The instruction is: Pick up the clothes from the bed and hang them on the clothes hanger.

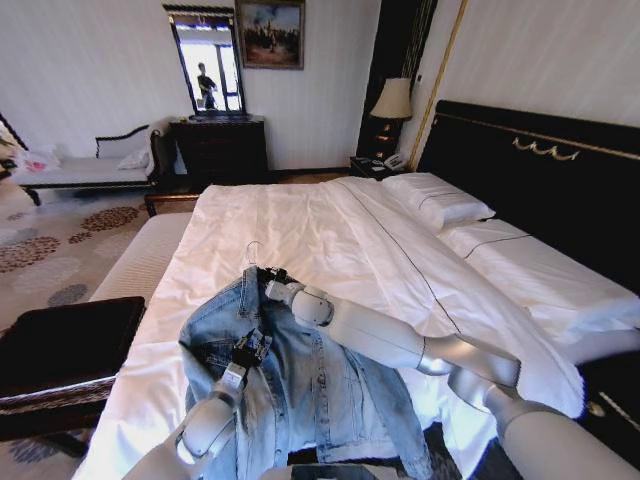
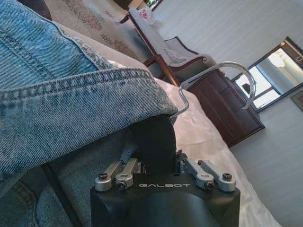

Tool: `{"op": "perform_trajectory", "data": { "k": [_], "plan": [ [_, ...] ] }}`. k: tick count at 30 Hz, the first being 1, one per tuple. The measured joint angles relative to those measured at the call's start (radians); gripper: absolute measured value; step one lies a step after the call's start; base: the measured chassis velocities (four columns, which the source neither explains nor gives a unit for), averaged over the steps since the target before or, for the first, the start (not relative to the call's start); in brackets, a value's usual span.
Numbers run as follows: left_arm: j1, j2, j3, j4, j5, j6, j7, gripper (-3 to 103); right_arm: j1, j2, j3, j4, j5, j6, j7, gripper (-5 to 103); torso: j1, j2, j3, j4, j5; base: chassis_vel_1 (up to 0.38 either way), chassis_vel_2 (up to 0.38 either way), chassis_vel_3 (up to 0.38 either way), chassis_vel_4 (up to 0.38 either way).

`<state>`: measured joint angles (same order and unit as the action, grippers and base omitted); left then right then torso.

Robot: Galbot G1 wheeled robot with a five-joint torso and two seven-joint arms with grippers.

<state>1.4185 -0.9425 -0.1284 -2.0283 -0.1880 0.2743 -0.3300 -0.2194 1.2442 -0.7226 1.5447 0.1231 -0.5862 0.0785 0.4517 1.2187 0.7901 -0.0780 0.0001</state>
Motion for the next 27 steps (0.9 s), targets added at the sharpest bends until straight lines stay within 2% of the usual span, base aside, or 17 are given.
{"op": "perform_trajectory", "data": {
  "k": [1, 2, 5, 7, 11, 13, 14, 17, 19, 22, 23, 24, 25, 27],
  "plan": [
    [0.008, 0.002, -0.008, -0.01, 0.001, -0.002, -0.001, 46, -0.005, -0.001, 0.004, 0.002, -0.005, 0.003, 0.002, 30, 0.0, 0.0, 0.0, 0.0, 0.0, 0.0, 0.0, 0.0, 0.0],
    [0.008, 0.002, -0.008, -0.01, 0.001, -0.002, -0.001, 46, -0.005, -0.001, 0.004, 0.002, -0.005, 0.003, 0.002, 30, 0.0, 0.0, 0.0, 0.0, 0.0, 0.0, 0.0, 0.0, 0.0],
    [0.042, 0.012, -0.049, -0.051, 0.01, -0.011, -0.002, 62, -0.023, -0.006, 0.02, 0.009, -0.029, 0.022, 0.004, 30, 0.0, 0.0, 0.0, 0.0, -0.0001, 0.0, 0.0, 0.0, 0.0],
    [0.053, 0.015, -0.065, -0.063, 0.011, -0.014, -0.001, 62, -0.026, -0.007, 0.024, 0.009, -0.034, 0.027, 0.004, 30, 0.0, 0.0, 0.0, 0.0, 0.0, 0.0, 0.0, 0.0, 0.0],
    [0.107, 0.031, -0.15, -0.13, 0.008, -0.025, 0.006, 84, -0.04, -0.009, 0.037, 0.008, -0.053, 0.042, 0.005, 30, 0.0, 0.0, 0.0, 0.0, -0.0001, 0.0, 0.0, 0.0, 0.0],
    [0.12, 0.035, -0.167, -0.15, 0.002, -0.026, 0.009, 84, -0.043, -0.01, 0.04, 0.006, -0.057, 0.044, 0.005, 30, 0.0, 0.0, 0.0, 0.0, 0.0, 0.0, 0.0, 0.0, 0.0],
    [0.151, 0.043, -0.2, -0.197, -0.014, -0.026, 0.02, 94, -0.049, -0.011, 0.044, 0.005, -0.064, 0.048, 0.005, 30, 0.0, 0.0, 0.0, 0.0001, -0.0001, 0.0, 0.0, 0.0, 0.0],
    [0.2, 0.05, -0.245, -0.257, -0.032, -0.029, 0.048, 98, -0.054, -0.012, 0.049, 0.004, -0.071, 0.05, 0.005, 30, 0.0, 0.0, 0.0, 0.0, -0.0001, 0.0, 0.0, 0.0, 0.0],
    [0.262, 0.053, -0.307, -0.311, -0.046, -0.038, 0.084, 100, -0.06, -0.014, 0.055, 0.003, -0.077, 0.053, 0.005, 30, 0.0, 0.0, 0.0, 0.0002, 0.0001, 0.0, 0.0, 0.0, 0.0],
    [0.323, 0.059, -0.422, -0.348, -0.112, -0.064, 0.128, 100, -0.07, -0.023, 0.063, 0.008, -0.083, 0.062, 0.004, 30, 0.0, 0.0, 0.0, 0.0004, -0.0001, 0.0, 0.0, 0.0, 0.0],
    [0.323, 0.059, -0.422, -0.348, -0.112, -0.064, 0.128, 100, -0.07, -0.023, 0.063, 0.008, -0.083, 0.062, 0.004, 30, 0.0, 0.0, 0.0, 0.0004, -0.0001, 0.0, 0.0, 0.0, 0.0],
    [0.329, 0.063, -0.46, -0.351, -0.151, -0.068, 0.152, 100, -0.074, -0.026, 0.066, 0.01, -0.086, 0.065, 0.004, 30, 0.0, 0.0, 0.0, 0.0003, -0.0002, 0.0, 0.0, 0.0, 0.0],
    [0.323, 0.074, -0.538, -0.351, -0.243, -0.073, 0.2, 100, -0.081, -0.03, 0.071, 0.014, -0.089, 0.068, 0.003, 30, 0.0, 0.0, 0.0, 0.0, -0.0001, 0.0, 0.0, 0.0, 0.0],
    [0.304, 0.093, -0.614, -0.339, -0.353, -0.074, 0.247, 100, -0.088, -0.033, 0.074, 0.017, -0.092, 0.069, 0.003, 30, 0.0, 0.0, 0.0, 0.0, -0.0001, 0.0, 0.0, 0.0, 0.0]
  ]
}}
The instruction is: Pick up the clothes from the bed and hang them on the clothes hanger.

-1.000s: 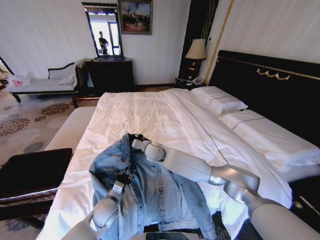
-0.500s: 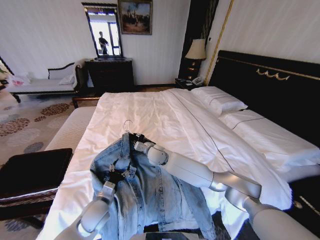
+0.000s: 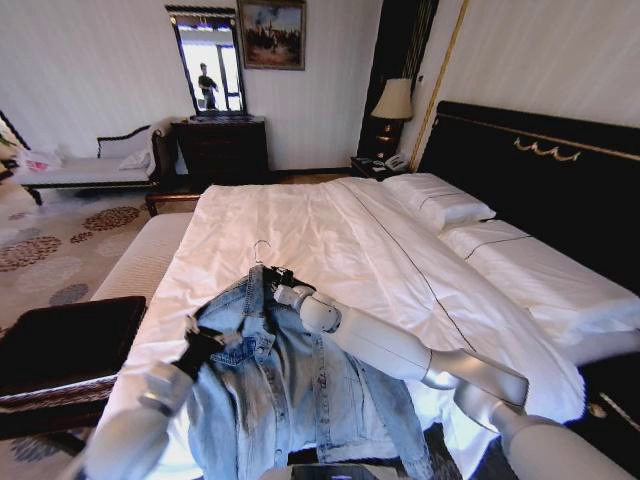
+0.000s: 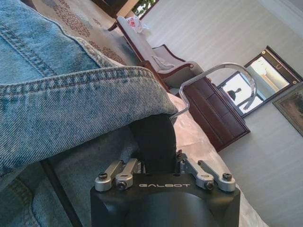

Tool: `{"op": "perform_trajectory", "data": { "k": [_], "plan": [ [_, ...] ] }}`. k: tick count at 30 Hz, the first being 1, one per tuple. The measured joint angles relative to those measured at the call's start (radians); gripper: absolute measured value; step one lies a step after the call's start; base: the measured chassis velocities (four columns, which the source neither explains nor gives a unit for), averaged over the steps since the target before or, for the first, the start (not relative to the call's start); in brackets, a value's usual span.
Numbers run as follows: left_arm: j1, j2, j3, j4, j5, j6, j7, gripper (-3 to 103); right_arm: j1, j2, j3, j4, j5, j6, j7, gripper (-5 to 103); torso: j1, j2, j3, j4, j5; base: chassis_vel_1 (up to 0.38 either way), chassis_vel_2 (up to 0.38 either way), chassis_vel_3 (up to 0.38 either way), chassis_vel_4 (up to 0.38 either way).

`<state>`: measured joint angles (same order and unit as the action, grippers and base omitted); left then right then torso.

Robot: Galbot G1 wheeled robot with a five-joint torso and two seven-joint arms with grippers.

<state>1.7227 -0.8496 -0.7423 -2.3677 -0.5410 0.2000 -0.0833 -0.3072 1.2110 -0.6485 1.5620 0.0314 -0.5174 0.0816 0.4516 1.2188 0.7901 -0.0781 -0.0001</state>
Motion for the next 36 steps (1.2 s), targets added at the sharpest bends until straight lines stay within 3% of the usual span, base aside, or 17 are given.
{"op": "perform_trajectory", "data": {
  "k": [1, 2, 7, 8, 11, 16, 17, 19, 21, 23, 26, 36],
  "plan": [
    [-0.017, 0.015, -0.04, 0.016, -0.065, -0.001, 0.029, 100, -0.003, -0.002, 0.001, 0.002, -0.001, 0.0, 0.0, 30, 0.0, 0.0, 0.0, -0.0001, 0.0, 0.0, 0.0, 0.0, 0.0],
    [-0.017, 0.015, -0.04, 0.016, -0.065, -0.001, 0.029, 100, -0.003, -0.002, 0.001, 0.002, -0.001, 0.0, 0.0, 30, 0.0, 0.0, 0.0, -0.0001, 0.0, 0.0, 0.0, 0.0, 0.0],
    [-0.121, 0.133, -0.143, 0.206, -0.302, -0.048, 0.219, 100, -0.024, -0.023, 0.014, 0.026, -0.005, 0.001, 0.001, 30, 0.0, 0.0, 0.0, 0.0, -0.0002, 0.0, 0.0, 0.0, 0.0],
    [-0.121, 0.133, -0.143, 0.206, -0.302, -0.048, 0.219, 100, -0.024, -0.023, 0.014, 0.026, -0.005, 0.001, 0.001, 30, 0.0, 0.0, 0.0, 0.0, -0.0002, 0.0, 0.0, 0.0, 0.0],
    [-0.193, 0.188, -0.109, 0.292, -0.389, -0.056, 0.287, 100, -0.034, -0.032, 0.023, 0.04, -0.001, 0.0, 0.003, 30, 0.0, 0.0, 0.0, 0.0001, -0.0002, 0.0, 0.0, 0.0, 0.0],
    [-0.274, 0.224, -0.03, 0.351, -0.44, -0.051, 0.327, 100, -0.045, -0.034, 0.032, 0.059, 0.006, -0.006, 0.009, 30, 0.0, 0.0, 0.0, -0.0002, -0.0002, 0.0, 0.0, 0.0, 0.0],
    [-0.336, 0.239, 0.039, 0.372, -0.489, -0.036, 0.351, 100, -0.054, -0.035, 0.038, 0.068, 0.004, -0.007, 0.012, 30, 0.0, 0.0, 0.0, -0.0001, -0.0001, 0.0, 0.0, 0.0, 0.0],
    [-0.374, 0.252, 0.082, 0.385, -0.514, -0.028, 0.381, 100, -0.059, -0.039, 0.041, 0.075, -0.001, -0.005, 0.013, 30, 0.0, 0.0, 0.0, 0.0, -0.0001, 0.0, 0.0, 0.0, 0.0],
    [-0.394, 0.262, 0.103, 0.394, -0.523, -0.023, 0.408, 100, -0.061, -0.045, 0.045, 0.079, -0.005, -0.003, 0.013, 30, 0.0, 0.0, 0.0, 0.0, 0.0, 0.0, 0.0, 0.0, 0.0],
    [-0.428, 0.292, 0.134, 0.424, -0.526, -0.021, 0.479, 100, -0.062, -0.057, 0.052, 0.089, -0.012, 0.003, 0.013, 30, 0.0, 0.0, 0.0, -0.0001, -0.0001, 0.0, 0.0, 0.0, 0.0],
    [-0.474, 0.331, 0.175, 0.477, -0.486, -0.035, 0.546, 100, -0.068, -0.06, 0.06, 0.095, -0.018, 0.006, 0.012, 30, 0.0, 0.0, 0.0, 0.0002, 0.0002, 0.0, 0.0, 0.0, 0.0],
    [-0.601, 0.383, 0.336, 0.579, -0.416, -0.057, 0.581, 100, -0.081, -0.077, 0.066, 0.105, -0.034, 0.019, 0.008, 30, 0.0, 0.0, 0.0, -0.0002, 0.0001, 0.0, 0.0, 0.0, 0.0]
  ]
}}
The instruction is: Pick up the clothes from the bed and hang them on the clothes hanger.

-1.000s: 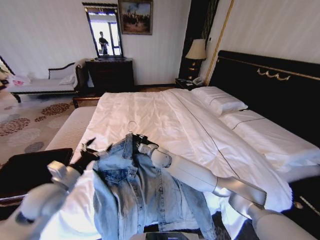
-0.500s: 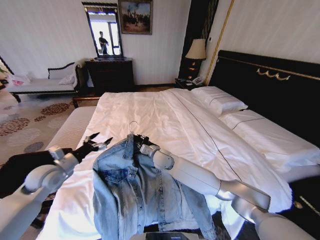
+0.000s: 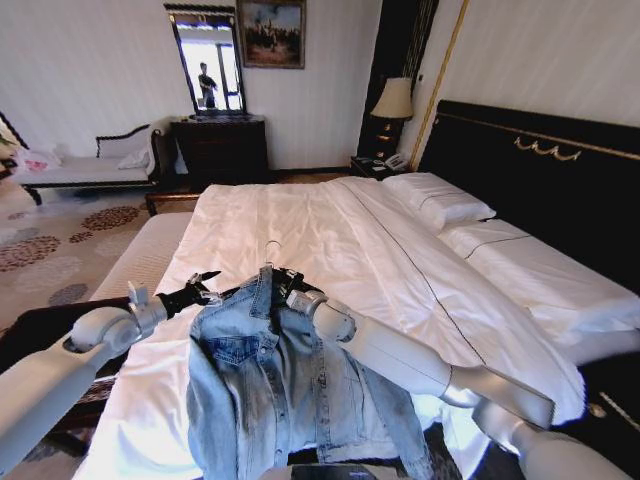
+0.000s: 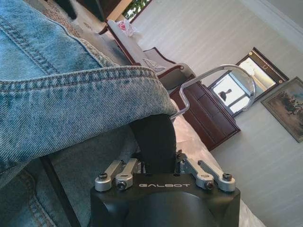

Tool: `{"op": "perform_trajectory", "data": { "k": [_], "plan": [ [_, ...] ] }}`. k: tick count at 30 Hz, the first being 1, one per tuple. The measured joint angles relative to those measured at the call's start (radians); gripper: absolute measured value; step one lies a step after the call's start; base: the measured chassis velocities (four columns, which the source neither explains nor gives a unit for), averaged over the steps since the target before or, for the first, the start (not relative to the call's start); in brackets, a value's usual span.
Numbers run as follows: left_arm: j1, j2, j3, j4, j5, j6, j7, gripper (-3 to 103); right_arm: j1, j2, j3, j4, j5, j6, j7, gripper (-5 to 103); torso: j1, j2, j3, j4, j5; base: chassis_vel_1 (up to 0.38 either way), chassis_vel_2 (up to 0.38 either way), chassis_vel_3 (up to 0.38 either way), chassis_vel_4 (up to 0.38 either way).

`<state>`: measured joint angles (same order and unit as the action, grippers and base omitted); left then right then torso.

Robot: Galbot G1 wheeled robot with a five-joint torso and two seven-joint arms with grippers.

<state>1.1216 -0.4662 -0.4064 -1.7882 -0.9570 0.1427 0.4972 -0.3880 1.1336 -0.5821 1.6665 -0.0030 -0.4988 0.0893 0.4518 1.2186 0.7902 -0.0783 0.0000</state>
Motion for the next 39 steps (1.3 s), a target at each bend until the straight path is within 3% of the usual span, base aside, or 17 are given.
{"op": "perform_trajectory", "data": {
  "k": [15, 21, 23, 25, 26, 30, 34, 39],
  "plan": [
    [-0.017, 0.012, 0.056, 0.012, -0.013, 0.012, -0.012, 100, 0.02, 0.013, 0.002, 0.011, -0.052, 0.031, -0.03, 30, 0.0, 0.0, 0.0, 0.0002, 0.0, 0.0, 0.0, 0.0, 0.0],
    [-0.018, 0.013, 0.068, 0.02, -0.011, 0.012, -0.013, 82, 0.027, 0.002, -0.006, 0.019, -0.065, 0.04, -0.033, 30, 0.0, 0.0, 0.0, 0.0003, -0.0001, 0.0, 0.0, 0.0, 0.0],
    [-0.017, 0.014, 0.07, 0.02, -0.01, 0.01, -0.012, 72, 0.023, -0.002, -0.008, 0.023, -0.069, 0.041, -0.033, 30, 0.0, 0.0, 0.0, 0.0001, 0.0, 0.0, 0.0, 0.0, 0.0],
    [-0.017, 0.014, 0.071, 0.02, -0.009, 0.009, -0.012, 72, 0.022, -0.003, -0.009, 0.024, -0.07, 0.041, -0.033, 30, 0.0, 0.0, 0.0, 0.0, 0.0, 0.0, 0.0, 0.0, 0.0],
    [-0.015, 0.011, 0.071, 0.02, -0.008, 0.006, -0.011, 60, 0.02, -0.004, -0.012, 0.026, -0.072, 0.041, -0.034, 30, 0.0, 0.0, 0.0, 0.0001, 0.0001, 0.0, 0.0, 0.0, 0.0],
    [-0.004, -0.007, 0.07, 0.009, -0.001, 0.004, -0.016, 49, 0.019, -0.005, -0.019, 0.026, -0.074, 0.043, -0.034, 30, 0.0, 0.0, 0.0, 0.0004, 0.0, 0.0, 0.0, 0.0, 0.0],
    [0.007, -0.027, 0.074, -0.009, 0.013, 0.002, -0.02, 30, 0.019, -0.001, -0.019, 0.026, -0.079, 0.043, -0.033, 30, 0.0, 0.0, 0.0, 0.0002, 0.0, 0.0, 0.0, 0.0, 0.0],
    [0.012, -0.027, 0.075, -0.017, 0.016, -0.003, -0.02, 24, 0.018, 0.001, -0.022, 0.029, -0.083, 0.043, -0.03, 30, 0.0, 0.0, 0.0, 0.0003, 0.0, 0.0, 0.0, 0.0, 0.0]
  ]
}}
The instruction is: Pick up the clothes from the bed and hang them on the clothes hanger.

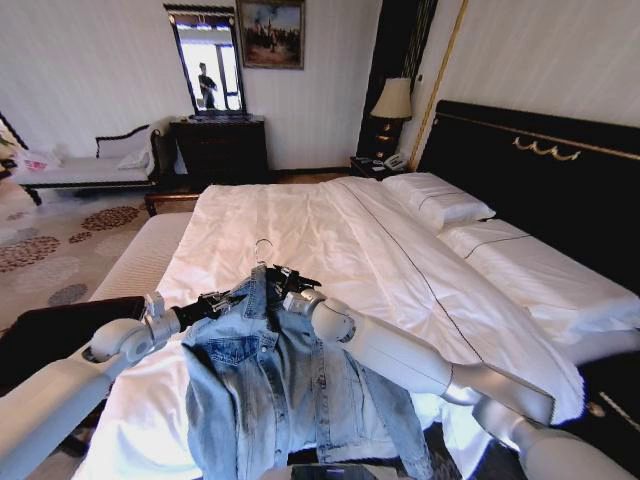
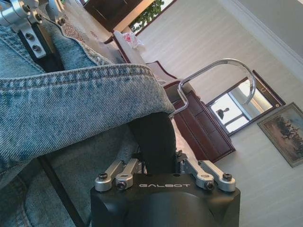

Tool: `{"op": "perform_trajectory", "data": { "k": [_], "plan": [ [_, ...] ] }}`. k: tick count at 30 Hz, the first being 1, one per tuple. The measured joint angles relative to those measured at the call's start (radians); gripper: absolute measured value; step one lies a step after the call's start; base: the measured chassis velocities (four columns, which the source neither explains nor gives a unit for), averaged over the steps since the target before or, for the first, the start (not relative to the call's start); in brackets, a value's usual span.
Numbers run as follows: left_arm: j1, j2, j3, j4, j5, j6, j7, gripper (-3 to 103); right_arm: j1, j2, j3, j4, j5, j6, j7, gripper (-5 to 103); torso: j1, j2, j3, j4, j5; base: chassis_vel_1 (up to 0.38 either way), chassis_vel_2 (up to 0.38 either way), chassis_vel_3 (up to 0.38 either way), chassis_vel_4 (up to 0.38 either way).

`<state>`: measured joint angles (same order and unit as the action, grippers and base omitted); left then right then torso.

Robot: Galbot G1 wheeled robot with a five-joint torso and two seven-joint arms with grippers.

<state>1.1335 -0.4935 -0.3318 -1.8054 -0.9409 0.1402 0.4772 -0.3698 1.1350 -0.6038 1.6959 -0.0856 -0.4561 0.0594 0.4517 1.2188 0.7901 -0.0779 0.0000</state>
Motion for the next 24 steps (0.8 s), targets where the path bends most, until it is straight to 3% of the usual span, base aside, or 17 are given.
{"op": "perform_trajectory", "data": {
  "k": [18, 20, 24],
  "plan": [
    [0.026, -0.01, -0.031, -0.037, 0.042, -0.051, -0.025, 24, -0.018, -0.015, 0.012, 0.02, 0.009, 0.009, 0.007, 27, 0.0, 0.0, 0.0, -0.0001, 0.0, 0.0, 0.0, 0.0, 0.0],
    [0.03, -0.011, -0.034, -0.042, 0.059, -0.063, -0.028, 24, -0.018, -0.022, 0.014, 0.027, 0.023, 0.01, 0.006, 37, 0.0, 0.0, 0.0, -0.0001, 0.0, 0.0, 0.0, 0.0, 0.0],
    [0.041, -0.016, -0.04, -0.044, 0.07, -0.073, -0.034, 22, -0.023, -0.035, 0.016, 0.039, 0.045, 0.01, 0.002, 48, 0.0, 0.0, 0.0, -0.0001, 0.0001, 0.0, 0.0, 0.0, 0.0]
  ]
}}
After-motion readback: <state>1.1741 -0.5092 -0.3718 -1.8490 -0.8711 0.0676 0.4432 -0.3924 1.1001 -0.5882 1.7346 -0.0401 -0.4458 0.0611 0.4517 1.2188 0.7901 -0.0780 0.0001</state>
